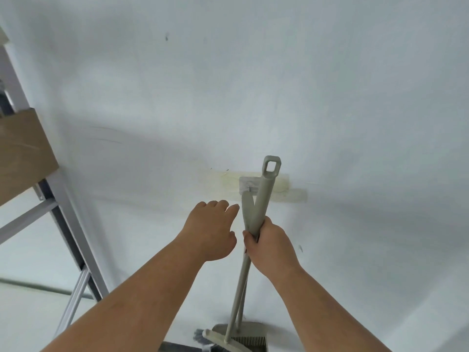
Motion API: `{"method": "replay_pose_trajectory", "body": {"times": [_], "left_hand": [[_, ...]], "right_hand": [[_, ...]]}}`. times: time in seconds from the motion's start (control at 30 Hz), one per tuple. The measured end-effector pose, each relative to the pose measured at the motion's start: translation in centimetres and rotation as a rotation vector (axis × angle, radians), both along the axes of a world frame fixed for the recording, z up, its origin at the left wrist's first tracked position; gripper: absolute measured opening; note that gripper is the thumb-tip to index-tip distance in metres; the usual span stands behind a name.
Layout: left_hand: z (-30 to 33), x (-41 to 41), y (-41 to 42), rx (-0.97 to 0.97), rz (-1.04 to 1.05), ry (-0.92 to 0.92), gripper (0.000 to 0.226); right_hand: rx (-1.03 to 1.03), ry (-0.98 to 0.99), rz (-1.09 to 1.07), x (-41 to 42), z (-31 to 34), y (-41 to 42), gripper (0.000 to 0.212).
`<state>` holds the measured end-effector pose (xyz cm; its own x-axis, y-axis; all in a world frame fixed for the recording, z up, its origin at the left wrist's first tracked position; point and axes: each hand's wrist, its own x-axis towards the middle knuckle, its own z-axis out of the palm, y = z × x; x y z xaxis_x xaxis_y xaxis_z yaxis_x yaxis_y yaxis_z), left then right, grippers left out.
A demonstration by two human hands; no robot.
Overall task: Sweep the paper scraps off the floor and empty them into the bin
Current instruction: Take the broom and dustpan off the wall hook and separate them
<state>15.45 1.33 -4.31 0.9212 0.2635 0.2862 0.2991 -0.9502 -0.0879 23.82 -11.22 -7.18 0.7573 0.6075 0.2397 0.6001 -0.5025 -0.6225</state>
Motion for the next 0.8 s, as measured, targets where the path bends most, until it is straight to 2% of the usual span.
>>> {"method": "replay_pose_trajectory", "body": {"times": [0.27,0.37,0.57,0.8], "left_hand": [[0.4,-0.9,-0.9,0.010,-0.076,-0.020,0.065],[0.8,-1.9,-1.2,0.079,-0.091,0.004,0.054],[1.7,-5.2,-1.7,0.144,-0.093,0.047,0.018],[0.8,-9.6,-2.4,0.028,-0.069,0.055,0.018]], "right_hand": [[0.030,0.070,0.174,-1.0,2.9,-2.0,0.014],[0.005,0.099,0.262,-1.9,3.9,-2.6,0.019],[-0.037,0.159,0.322,-4.2,5.2,-3.8,0.023],[-0.025,0.081,0.217,-8.7,5.0,-5.1,0.016]]}}
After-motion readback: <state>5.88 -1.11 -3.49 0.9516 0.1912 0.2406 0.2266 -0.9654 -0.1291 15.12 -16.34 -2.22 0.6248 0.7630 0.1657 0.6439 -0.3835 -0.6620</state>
